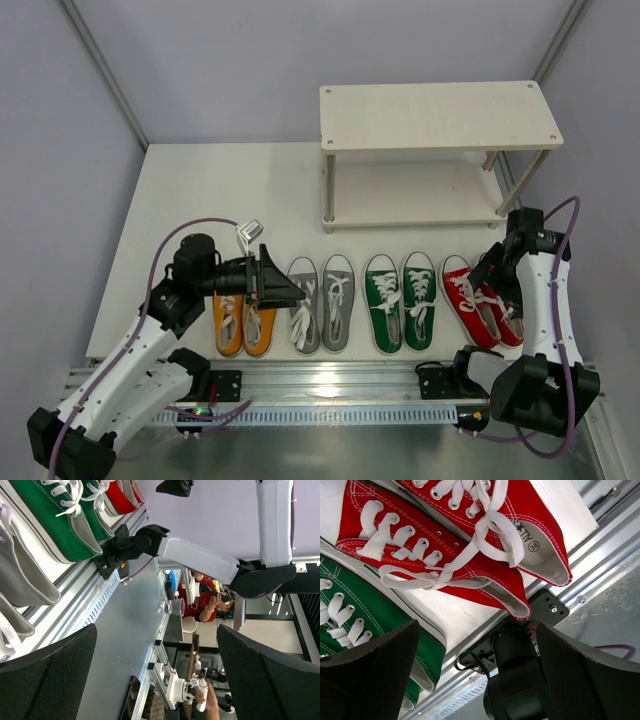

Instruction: Place and organize the shoes onto the shoe shelf

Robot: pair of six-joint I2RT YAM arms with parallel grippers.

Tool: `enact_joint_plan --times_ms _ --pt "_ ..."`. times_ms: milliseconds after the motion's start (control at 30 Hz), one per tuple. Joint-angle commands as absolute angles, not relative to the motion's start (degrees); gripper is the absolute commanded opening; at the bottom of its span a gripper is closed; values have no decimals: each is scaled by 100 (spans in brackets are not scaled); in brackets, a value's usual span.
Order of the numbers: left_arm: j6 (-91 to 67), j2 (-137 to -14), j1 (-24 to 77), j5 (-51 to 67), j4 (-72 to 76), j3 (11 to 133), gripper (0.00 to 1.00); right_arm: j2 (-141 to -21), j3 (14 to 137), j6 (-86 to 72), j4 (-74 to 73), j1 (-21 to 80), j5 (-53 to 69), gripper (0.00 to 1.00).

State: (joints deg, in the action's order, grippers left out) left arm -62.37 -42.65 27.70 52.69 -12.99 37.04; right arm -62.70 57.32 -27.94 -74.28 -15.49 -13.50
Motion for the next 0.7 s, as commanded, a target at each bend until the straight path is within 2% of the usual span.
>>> enact_joint_plan --times_ms 0,200,433,667 --pt "-6187 -4359 2795 5475 -1283 3665 100 -6467 5818 -2540 -7163 -1617 -1020 97" --pt "-6091 -4474 2795 5555 -1423 3779 100 -7189 5714 -2645 -6918 -1705 -1336 97" --pt "-5950 -4307 2786 5484 -1653 3700 100 -7532 5625 -2470 -6390 -2672 -1125 97" --pt "-5941 -4368 2786 5414 -1591 3639 100 -7647 5528 -2286 -5679 -2681 -186 97"
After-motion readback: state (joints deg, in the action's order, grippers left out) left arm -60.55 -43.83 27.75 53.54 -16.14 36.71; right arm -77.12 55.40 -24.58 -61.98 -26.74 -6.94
